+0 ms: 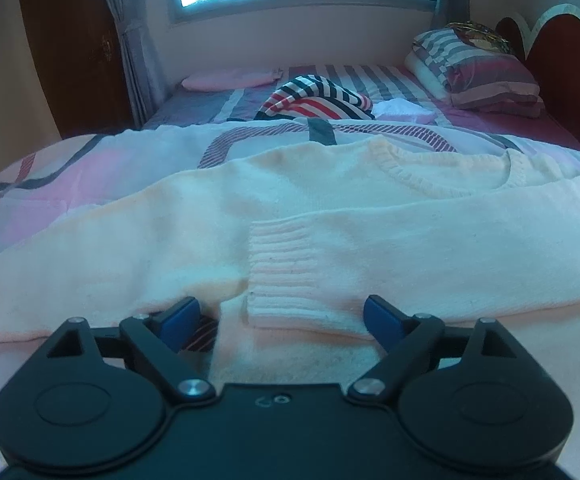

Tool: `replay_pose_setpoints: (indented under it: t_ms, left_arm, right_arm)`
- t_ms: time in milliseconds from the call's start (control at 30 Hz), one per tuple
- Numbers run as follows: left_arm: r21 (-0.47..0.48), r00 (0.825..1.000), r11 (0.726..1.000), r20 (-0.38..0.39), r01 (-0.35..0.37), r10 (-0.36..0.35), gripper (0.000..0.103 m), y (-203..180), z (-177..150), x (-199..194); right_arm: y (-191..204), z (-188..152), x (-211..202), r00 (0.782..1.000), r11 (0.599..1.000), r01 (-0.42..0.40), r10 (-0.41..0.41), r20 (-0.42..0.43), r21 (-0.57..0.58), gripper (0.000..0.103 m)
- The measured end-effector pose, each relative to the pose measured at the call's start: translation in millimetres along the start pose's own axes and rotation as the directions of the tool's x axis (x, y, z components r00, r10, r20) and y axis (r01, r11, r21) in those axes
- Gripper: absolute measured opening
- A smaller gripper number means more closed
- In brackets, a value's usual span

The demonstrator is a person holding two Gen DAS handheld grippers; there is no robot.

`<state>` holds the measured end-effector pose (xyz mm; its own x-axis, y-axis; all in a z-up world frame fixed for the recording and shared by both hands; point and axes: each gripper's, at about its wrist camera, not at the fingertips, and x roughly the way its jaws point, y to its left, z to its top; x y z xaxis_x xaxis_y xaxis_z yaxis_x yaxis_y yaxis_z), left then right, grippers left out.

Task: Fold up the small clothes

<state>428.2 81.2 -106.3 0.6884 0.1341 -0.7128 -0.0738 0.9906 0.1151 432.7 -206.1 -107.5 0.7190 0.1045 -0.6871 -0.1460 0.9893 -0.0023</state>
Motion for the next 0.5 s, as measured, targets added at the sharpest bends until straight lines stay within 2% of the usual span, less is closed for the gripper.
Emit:
replay_pose_setpoints:
  t_ms: [133,500]
  left_arm:
    - [0.01,1.0,1.0,0.004,0.013,-0.013,0.08,4.5,3.0,-7.9]
    - [0.006,0.998,0.999,0.031,0.054,-0.054,0.079,39.5,8.3,-20.5]
  right_arm:
    - [12.2,8.0,-14.0,1.0,1.0,0.008,-0.008,0.018,0.01,0.015]
    - [52.8,14.8,-38.3,0.999,0.999,0.045,-0.045,0.017,0.012,0.015]
